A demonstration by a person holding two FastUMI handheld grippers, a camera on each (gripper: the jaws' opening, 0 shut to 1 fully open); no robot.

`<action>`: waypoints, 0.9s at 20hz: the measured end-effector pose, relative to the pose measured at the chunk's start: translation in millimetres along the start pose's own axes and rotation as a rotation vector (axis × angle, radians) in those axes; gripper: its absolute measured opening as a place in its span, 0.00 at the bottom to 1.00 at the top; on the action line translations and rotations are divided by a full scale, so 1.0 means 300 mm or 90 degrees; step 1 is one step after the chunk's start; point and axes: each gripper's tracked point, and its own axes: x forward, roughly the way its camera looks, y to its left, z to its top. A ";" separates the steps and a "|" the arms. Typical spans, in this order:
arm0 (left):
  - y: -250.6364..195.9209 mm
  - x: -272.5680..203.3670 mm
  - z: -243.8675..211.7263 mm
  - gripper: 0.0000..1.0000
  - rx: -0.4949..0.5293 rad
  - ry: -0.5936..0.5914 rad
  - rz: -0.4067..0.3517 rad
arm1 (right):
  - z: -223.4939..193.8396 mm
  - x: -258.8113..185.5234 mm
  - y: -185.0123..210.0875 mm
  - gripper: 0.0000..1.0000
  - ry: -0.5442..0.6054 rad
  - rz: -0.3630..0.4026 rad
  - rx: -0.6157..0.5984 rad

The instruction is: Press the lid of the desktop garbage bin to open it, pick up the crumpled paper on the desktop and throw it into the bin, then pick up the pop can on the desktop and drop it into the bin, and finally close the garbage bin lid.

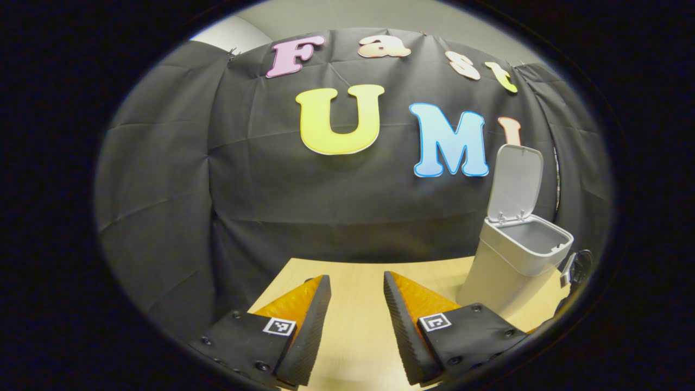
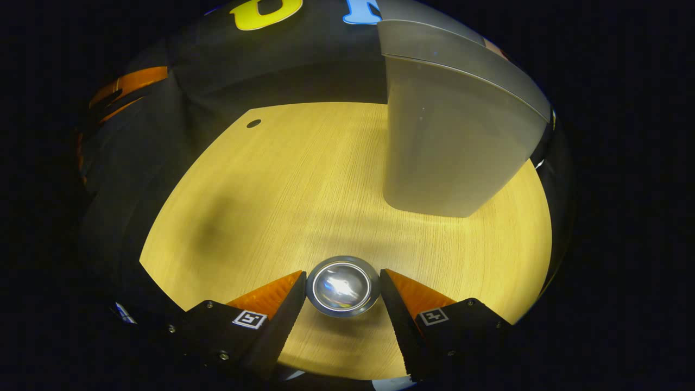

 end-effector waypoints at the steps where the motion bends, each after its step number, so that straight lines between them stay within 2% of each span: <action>1: -0.002 0.001 0.001 0.68 0.001 0.000 0.000 | 0.016 -0.007 0.004 0.86 -0.010 0.003 -0.002; 18: -0.040 -0.026 -0.001 0.68 0.009 0.001 -0.013 | 0.180 -0.138 0.054 0.85 -0.161 0.037 -0.020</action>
